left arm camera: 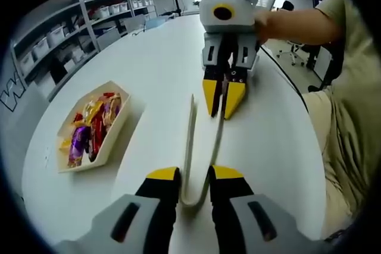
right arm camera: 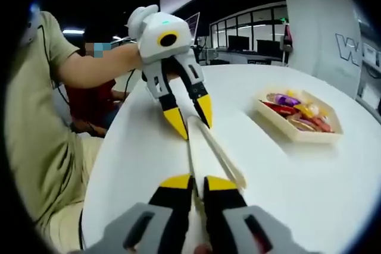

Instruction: Place the target food into the container with the food tongs after gripping and lifting it, then release it inside without dropping or visibly crushing the food.

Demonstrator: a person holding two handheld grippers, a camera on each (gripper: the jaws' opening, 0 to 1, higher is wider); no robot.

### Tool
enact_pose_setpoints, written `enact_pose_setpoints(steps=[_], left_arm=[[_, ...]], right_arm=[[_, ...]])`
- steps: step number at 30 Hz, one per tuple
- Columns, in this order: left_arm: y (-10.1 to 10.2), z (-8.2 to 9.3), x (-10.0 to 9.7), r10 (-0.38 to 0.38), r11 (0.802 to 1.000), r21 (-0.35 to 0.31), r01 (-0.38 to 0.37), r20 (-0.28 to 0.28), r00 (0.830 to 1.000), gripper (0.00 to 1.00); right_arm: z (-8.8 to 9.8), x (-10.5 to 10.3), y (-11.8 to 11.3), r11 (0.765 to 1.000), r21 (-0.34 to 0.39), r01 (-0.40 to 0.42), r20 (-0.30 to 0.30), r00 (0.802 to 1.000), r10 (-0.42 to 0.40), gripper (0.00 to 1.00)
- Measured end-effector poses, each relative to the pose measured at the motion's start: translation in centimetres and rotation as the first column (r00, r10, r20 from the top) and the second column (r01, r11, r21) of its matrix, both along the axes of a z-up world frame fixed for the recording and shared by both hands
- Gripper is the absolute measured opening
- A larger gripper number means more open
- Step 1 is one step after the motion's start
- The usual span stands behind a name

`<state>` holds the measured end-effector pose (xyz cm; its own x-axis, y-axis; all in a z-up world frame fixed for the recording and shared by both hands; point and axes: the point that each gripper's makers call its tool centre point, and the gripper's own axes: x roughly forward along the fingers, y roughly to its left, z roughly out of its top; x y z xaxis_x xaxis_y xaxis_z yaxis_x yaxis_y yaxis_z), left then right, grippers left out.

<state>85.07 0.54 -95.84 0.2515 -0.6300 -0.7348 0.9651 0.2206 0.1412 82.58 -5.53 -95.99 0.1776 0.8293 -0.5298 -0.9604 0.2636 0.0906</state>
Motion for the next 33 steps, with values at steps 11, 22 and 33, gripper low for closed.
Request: enact_pose_setpoints(steps=[11, 22, 33], left_arm=[[0.0, 0.6, 0.1, 0.050, 0.998, -0.049, -0.048, 0.032, 0.998, 0.28], [1.2, 0.8, 0.0, 0.220, 0.958, -0.194, -0.210, 0.032, 0.975, 0.35], [1.8, 0.8, -0.4, 0.339, 0.900, -0.295, -0.321, 0.011, 0.941, 0.42]], right_arm=[[0.1, -0.3, -0.2, 1.000, 0.018, 0.024, 0.006, 1.000, -0.024, 0.12], [0.6, -0.1, -0.6, 0.991, 0.079, 0.109, 0.040, 0.993, -0.113, 0.20], [0.6, 0.5, -1.0, 0.974, 0.096, 0.203, 0.073, 0.975, -0.210, 0.33]])
